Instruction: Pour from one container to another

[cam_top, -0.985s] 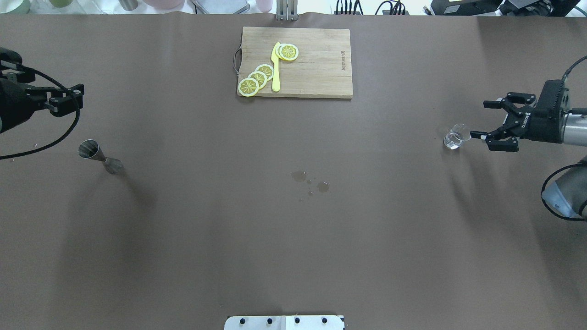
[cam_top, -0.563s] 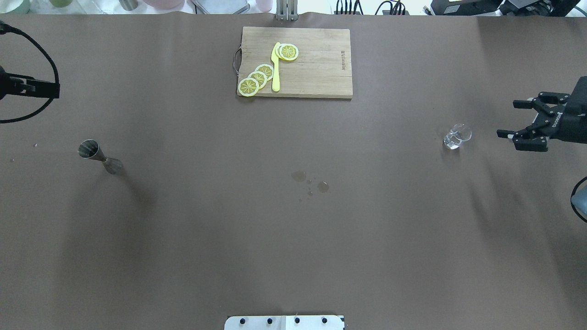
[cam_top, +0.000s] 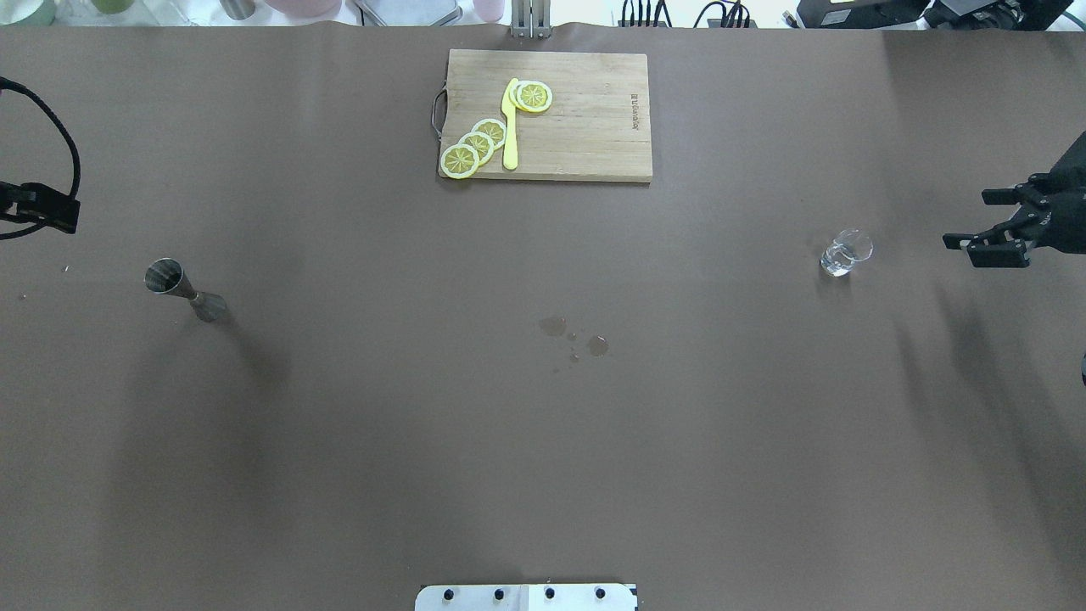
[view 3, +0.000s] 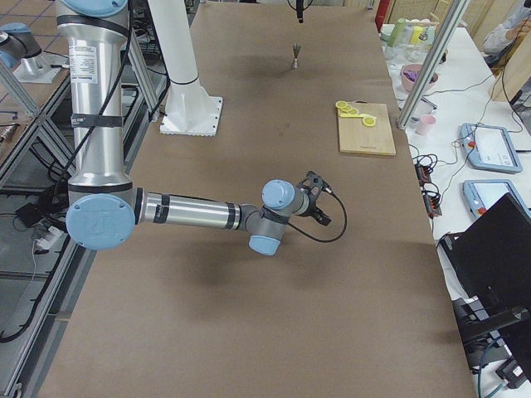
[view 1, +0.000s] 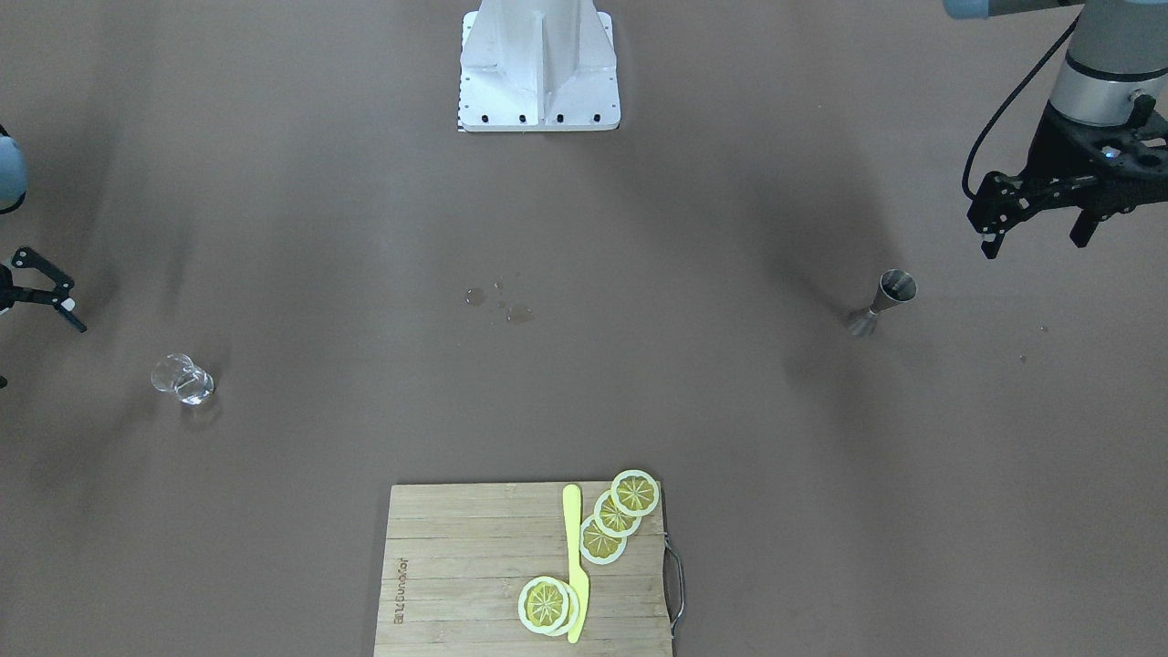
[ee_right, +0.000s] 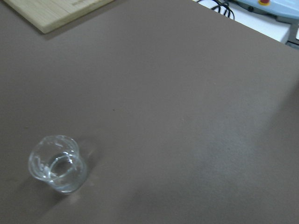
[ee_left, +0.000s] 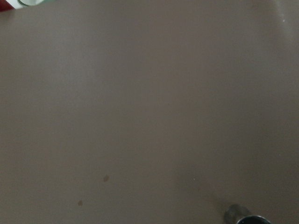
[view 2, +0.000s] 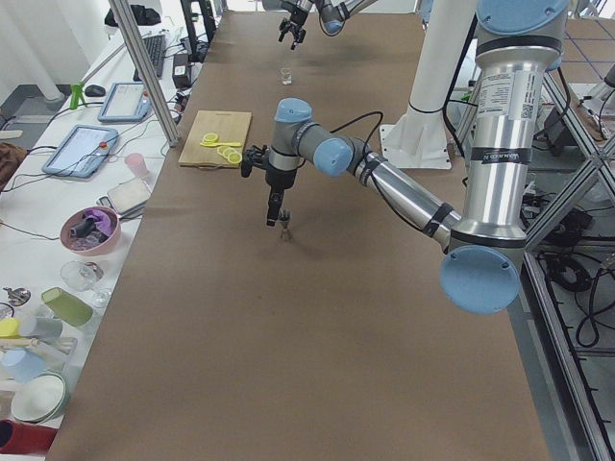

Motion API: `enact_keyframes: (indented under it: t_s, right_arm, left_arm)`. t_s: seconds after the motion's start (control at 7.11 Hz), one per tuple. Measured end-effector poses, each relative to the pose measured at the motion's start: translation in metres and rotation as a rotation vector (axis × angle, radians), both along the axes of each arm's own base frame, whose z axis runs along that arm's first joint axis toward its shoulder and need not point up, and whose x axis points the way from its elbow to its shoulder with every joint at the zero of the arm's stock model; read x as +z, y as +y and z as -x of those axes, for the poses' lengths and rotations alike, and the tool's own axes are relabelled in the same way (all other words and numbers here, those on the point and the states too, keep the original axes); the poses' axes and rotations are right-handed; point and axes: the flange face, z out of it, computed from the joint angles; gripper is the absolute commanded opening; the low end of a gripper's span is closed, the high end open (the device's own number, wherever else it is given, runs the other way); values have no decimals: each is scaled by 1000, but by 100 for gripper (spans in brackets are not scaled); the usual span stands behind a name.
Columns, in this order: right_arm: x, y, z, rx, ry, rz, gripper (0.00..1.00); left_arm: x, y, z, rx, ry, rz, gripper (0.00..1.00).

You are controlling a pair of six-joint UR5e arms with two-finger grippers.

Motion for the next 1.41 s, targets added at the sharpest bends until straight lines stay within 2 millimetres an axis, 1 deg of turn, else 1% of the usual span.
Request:
enact_keyframes:
  t_s: [0.14,0.28,0.42,0.56,0.7,0.84,0.98,1.13,1.27,1.41]
  right_arm:
    - [8,-10,-15,34,38,87,100]
    - [17,-18,-32,59,70,189,100]
    - [26,-23,-47,62,87,306,100]
    - [33,-26,-62,57,93,437,100]
    - [37,-28,-74,56,96,565,100]
    - [40,-30,-84,62,105,686,100]
    - [45,-29,-93,74,117,793,100]
    - [51,-27,-101,86,133,891,100]
    - [56,-25,-106,92,145,954,100]
    - [59,-23,-110,95,144,982,100]
  left_arm:
    - [29,-13,21,67,24,27,99]
    - [66,-26,49,139,57,45,99]
    - [110,-34,77,203,103,69,99]
    - [159,-37,102,249,146,95,98]
    - [203,-37,126,276,167,113,99]
    - [240,-34,147,289,177,120,98]
    - [267,-29,168,293,181,107,99]
    - [286,-23,190,282,183,92,98]
    - [294,-19,207,261,183,83,99]
    - [293,-19,219,235,181,79,98]
